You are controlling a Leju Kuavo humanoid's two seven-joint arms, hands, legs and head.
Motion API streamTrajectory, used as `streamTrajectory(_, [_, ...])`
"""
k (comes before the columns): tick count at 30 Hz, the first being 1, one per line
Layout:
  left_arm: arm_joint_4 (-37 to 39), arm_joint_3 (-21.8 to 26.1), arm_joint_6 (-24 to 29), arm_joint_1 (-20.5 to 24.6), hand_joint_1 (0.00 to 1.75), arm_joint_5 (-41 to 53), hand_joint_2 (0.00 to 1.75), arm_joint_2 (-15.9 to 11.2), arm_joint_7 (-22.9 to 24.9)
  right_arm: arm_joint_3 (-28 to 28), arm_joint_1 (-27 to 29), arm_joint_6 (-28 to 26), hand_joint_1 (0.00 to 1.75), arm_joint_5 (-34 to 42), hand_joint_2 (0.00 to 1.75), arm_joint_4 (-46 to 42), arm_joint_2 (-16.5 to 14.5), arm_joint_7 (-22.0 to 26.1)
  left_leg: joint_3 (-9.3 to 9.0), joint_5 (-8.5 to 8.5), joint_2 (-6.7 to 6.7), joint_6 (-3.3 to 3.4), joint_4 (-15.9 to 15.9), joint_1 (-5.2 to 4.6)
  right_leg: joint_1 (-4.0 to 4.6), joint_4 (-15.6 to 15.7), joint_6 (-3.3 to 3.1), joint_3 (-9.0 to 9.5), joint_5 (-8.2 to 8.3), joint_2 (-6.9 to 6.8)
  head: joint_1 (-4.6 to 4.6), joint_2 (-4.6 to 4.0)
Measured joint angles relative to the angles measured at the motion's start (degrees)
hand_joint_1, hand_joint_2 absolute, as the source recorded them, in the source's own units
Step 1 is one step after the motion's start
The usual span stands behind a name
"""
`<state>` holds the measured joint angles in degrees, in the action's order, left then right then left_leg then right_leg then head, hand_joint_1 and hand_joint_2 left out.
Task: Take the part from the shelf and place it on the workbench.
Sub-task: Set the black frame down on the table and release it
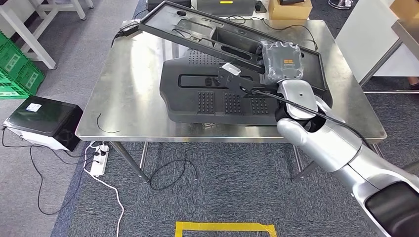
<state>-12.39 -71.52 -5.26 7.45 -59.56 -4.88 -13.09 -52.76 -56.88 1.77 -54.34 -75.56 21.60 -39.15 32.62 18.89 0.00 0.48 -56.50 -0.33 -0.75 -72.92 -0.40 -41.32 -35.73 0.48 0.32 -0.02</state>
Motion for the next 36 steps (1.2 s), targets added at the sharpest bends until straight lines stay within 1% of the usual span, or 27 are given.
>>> streamTrajectory(1, [0.0, 0.0, 0.0, -0.1, 0.0, 0.0, 1.75, 0.0, 0.0, 0.0, 0.0, 0.0, 1.75, 0.0, 1.75, 0.0, 0.0, 0.0, -0.87, 0.78, -0.01, -0.21, -0.1, 0.06, -0.17, 3.1, 0.16, 0.31, 2.31, -0.07, 0.21, 0.0])
streamTrajectory(2, [0.0, 0.0, 0.0, -0.1, 0.0, 0.0, 1.75, 0.0, 0.0, 0.0, 0.0, 0.0, 1.75, 0.0, 1.75, 0.0, 0.1, 0.0, -1.61, 1.62, -0.01, -0.49, -0.2, 0.09, -0.36, 7.1, 0.32, 0.97, 5.82, -0.25, 0.43, 0.0])
streamTrajectory(3, [0.0, 0.0, 0.0, -0.1, 0.0, 0.0, 1.75, 0.0, 0.0, 0.0, 0.1, 0.0, 1.75, 0.0, 1.75, 0.0, 0.1, 0.0, -2.37, 2.43, -0.03, -0.82, -0.5, 0.12, -0.38, 10.4, 0.35, 1.64, 8.53, -0.45, 0.53, 0.0])
streamTrajectory(4, [0.0, 0.0, 0.0, 0.0, 0.0, 0.0, 1.75, 0.0, 0.0, 0.0, 0.2, 0.0, 1.75, 0.0, 1.75, 0.1, 0.2, 0.0, -2.82, 3.13, -0.04, -1.19, -0.7, 0.12, -0.33, 12.7, 0.11, 2.18, 10.52, -0.65, 0.61, 0.0])
streamTrajectory(5, [0.0, 0.0, 0.0, 0.0, 0.0, 0.0, 1.75, 0.0, 0.0, 0.0, 0.2, 0.0, 1.75, 0.0, 1.75, 0.1, 0.2, 0.0, -3.08, 3.68, -0.03, -1.55, -0.8, 0.11, -0.22, 13.5, -0.26, 2.37, 11.48, -0.76, 0.57, 0.0])
streamTrajectory(7, [0.0, 0.0, 0.0, 0.2, 0.0, 0.0, 1.75, 0.0, 0.0, 0.0, 0.2, 0.1, 1.75, 0.1, 1.75, 0.1, 0.3, 0.0, -3.34, 4.06, -0.02, -2.21, -1.6, 0.14, -0.03, 13.4, -1.28, 2.74, 11.02, -0.63, 0.36, 0.0])
streamTrajectory(9, [0.0, 0.0, 0.0, 0.3, 0.0, 0.0, 1.75, 0.0, 0.0, 0.2, -0.1, 0.0, 1.75, 0.0, 1.75, 0.1, 0.4, 0.0, -2.02, 3.68, -0.04, -2.78, -4.8, 0.24, -0.08, 13.6, -1.99, 3.58, 10.59, -0.44, 0.05, 0.0])
streamTrajectory(10, [0.0, 0.0, 0.0, 0.3, 0.0, 0.0, 1.75, 0.0, 0.0, 0.3, -0.2, 0.0, 1.75, 0.0, 1.75, 0.0, 0.4, 0.0, -0.29, 3.8, -0.04, -3.04, -7.8, 0.34, -0.1, 13.7, -2.28, 4.21, 10.24, -0.37, -0.23, 0.0])
streamTrajectory(11, [0.0, 0.0, 0.0, 0.3, 0.0, 0.0, 1.75, 0.0, 0.0, 0.3, -0.3, 0.0, 1.75, 0.0, 1.75, 0.0, 0.4, 0.0, 2.06, 4.49, -0.03, -3.26, -11.4, 0.45, -0.04, 13.8, -2.53, 4.84, 9.77, -0.34, -0.55, 0.0])
streamTrajectory(13, [0.0, 0.0, 0.0, 0.3, 0.0, 0.0, 1.75, 0.0, 0.0, 0.3, -0.3, 0.0, 1.75, 0.0, 1.75, 0.0, 0.4, 0.0, 6.9, 7.4, -0.02, -3.49, -17.5, 0.56, 0.12, 13.8, -2.77, 6.13, 8.68, -0.23, -1.19, 0.0])
streamTrajectory(14, [0.0, 0.0, 0.0, 0.2, 0.0, 0.0, 1.75, 0.0, 0.0, 0.3, -0.3, 0.0, 1.75, 0.0, 1.75, 0.0, 0.4, 0.0, 8.56, 8.45, -0.02, -3.44, -18.6, 0.53, 0.22, 13.8, -2.83, 6.82, 8.11, -0.15, -1.43, 0.0])
streamTrajectory(15, [0.0, -0.1, 0.0, 0.2, 0.0, 0.0, 1.75, 0.0, 0.0, 0.3, -0.3, 0.0, 1.75, 0.0, 1.75, 0.0, 0.4, 0.0, 9.36, 8.44, -0.02, -3.25, -18.0, 0.46, 0.31, 13.8, -2.87, 7.54, 7.56, -0.08, -1.69, 0.0])
streamTrajectory(16, [0.0, -0.1, 0.0, 0.1, 0.0, 0.0, 1.75, 0.0, 0.0, 0.3, -0.3, 0.0, 1.75, 0.0, 1.75, 0.0, 0.4, 0.0, 9.31, 7.03, -0.03, -2.92, -15.7, 0.33, 0.42, 13.8, -2.9, 8.29, 7.01, -0.03, -1.98, 0.0])
streamTrajectory(18, [0.0, -0.1, 0.0, 0.1, 0.0, 0.1, 1.75, 0.0, 0.0, 0.3, -0.2, 0.0, 1.75, 0.0, 1.75, 0.0, 0.4, 0.0, 7.76, 0.95, -0.09, -1.72, -8.2, -0.23, 0.67, 13.9, -2.83, 9.73, 5.9, 0.01, -2.51, 0.0])
streamTrajectory(19, [0.0, -0.1, 0.0, 0.1, 0.0, 0.1, 1.75, 0.0, 0.0, 0.3, -0.2, 0.0, 1.75, 0.0, 1.75, 0.0, 0.4, 0.0, 6.99, -1.31, -0.07, -1.21, -5.1, -0.54, 0.77, 14.0, -2.67, 10.24, 5.43, 0.07, -2.64, 0.0])
streamTrajectory(20, [0.0, -0.1, 0.0, 0.1, 0.0, 0.1, 1.75, -0.1, 0.0, 0.3, -0.2, 0.0, 1.75, 0.0, 1.75, 0.1, 0.3, 0.0, 6.44, -2.8, -0.05, -0.74, -3.0, -0.78, 0.81, 14.2, -2.42, 10.67, 5.06, 0.11, -2.74, 0.0])
streamTrajectory(23, [0.0, -0.1, 0.1, 0.1, 0.0, 0.2, 1.75, -0.1, 0.0, 0.3, -0.1, 0.0, 1.75, 0.1, 1.75, 0.0, 0.4, 0.0, 4.71, -2.89, 0.02, 0.01, -1.1, -0.6, 0.75, 13.9, -1.44, 11.48, 4.99, 0.1, -2.72, 0.0])
streamTrajectory(25, [0.0, -0.1, 0.2, 0.2, 0.0, 0.3, 1.75, 0.0, 0.0, 0.4, -0.4, 0.0, 1.75, 0.0, 1.75, 0.0, 0.4, 0.0, 3.1, -2.95, -0.04, 0.4, -0.3, -0.3, 0.68, 11.2, -0.83, 10.62, 3.79, 0.06, -2.22, 0.0])
streamTrajectory(26, [0.0, -0.1, 0.2, 0.4, 0.0, 0.4, 1.75, 0.0, 0.0, 0.5, -0.5, 0.0, 1.75, 0.1, 1.75, 0.0, 0.4, 0.0, 2.65, -2.91, -0.06, 0.51, -0.1, -0.21, 0.56, 8.6, -0.52, 9.13, 2.58, 0.05, -1.95, 0.0])
streamTrajectory(28, [0.0, -0.1, 0.2, 0.5, 0.0, 0.5, 1.75, 0.0, 0.0, 0.5, -0.4, 0.0, 1.75, 0.2, 1.75, 0.0, 0.5, 0.0, 2.16, -2.49, -0.11, 0.56, 0.0, -0.14, 0.26, 2.5, -0.01, 4.81, 0.0, 0.02, -1.4, 0.0])
streamTrajectory(29, [0.0, -0.1, 0.2, 0.5, 0.0, 0.5, 1.75, 0.0, 0.0, 0.5, -0.2, 0.0, 1.75, 0.3, 1.75, 0.0, 0.5, 0.0, 1.88, -2.15, -0.14, 0.46, -0.1, -0.08, 0.1, 0.8, 0.18, 3.02, -0.62, 0.0, -1.13, 0.0])
streamTrajectory(30, [0.0, -0.1, 0.2, 0.4, 0.0, 0.5, 1.75, 0.0, 0.0, 0.5, 0.0, 0.0, 1.75, 0.3, 1.75, 0.0, 0.5, 0.0, 1.55, -1.73, -0.17, 0.32, -0.2, 0.01, -0.06, 0.8, 0.34, 1.97, -0.25, -0.03, -0.8, 0.0])
streamTrajectory(31, [0.0, -0.1, 0.2, 0.4, 0.0, 0.4, 1.75, 0.0, 0.0, 0.5, 0.2, -0.1, 1.75, 0.3, 1.75, 0.0, 0.6, 0.0, 1.18, -1.24, -0.19, 0.13, -0.4, 0.12, -0.21, 2.7, 0.49, 1.8, 1.41, -0.08, -0.5, 0.0])
streamTrajectory(33, [0.0, -0.1, 0.1, 0.4, 0.0, 0.5, 1.75, 0.0, 0.0, 0.5, 0.2, -0.3, 1.75, 0.3, 1.75, 0.0, 0.6, 0.0, 0.47, -0.11, -0.2, -0.42, -0.9, 0.29, -0.41, 9.2, 0.63, 2.99, 7.01, -0.27, 0.03, 0.0])
streamTrajectory(34, [0.0, -0.1, 0.1, 0.5, 0.0, 0.6, 1.75, 0.0, 0.0, 0.5, 0.2, -0.4, 1.75, 0.3, 1.75, 0.0, 0.6, 0.0, 0.36, 0.4, -0.2, -0.77, -1.3, 0.33, -0.34, 11.8, 0.44, 3.51, 8.84, -0.37, 0.23, 0.0])
streamTrajectory(35, [0.0, -0.1, 0.0, 0.5, 0.0, 0.7, 1.75, 0.0, 0.0, 0.5, 0.2, -0.5, 1.75, 0.2, 1.75, -0.1, 0.6, 0.0, 0.37, 0.79, -0.2, -1.15, -1.6, 0.35, -0.24, 13.2, 0.07, 3.7, 10.11, -0.41, 0.34, 0.0])
streamTrajectory(36, [0.0, -0.2, 0.0, 0.6, 0.0, 0.8, 1.75, 0.0, 0.0, 0.5, 0.2, -0.5, 1.75, 0.1, 1.75, -0.2, 0.6, 0.0, 0.4, 1.03, -0.21, -1.52, -1.8, 0.33, -0.08, 13.4, -0.4, 3.58, 10.18, -0.41, 0.33, 0.0])
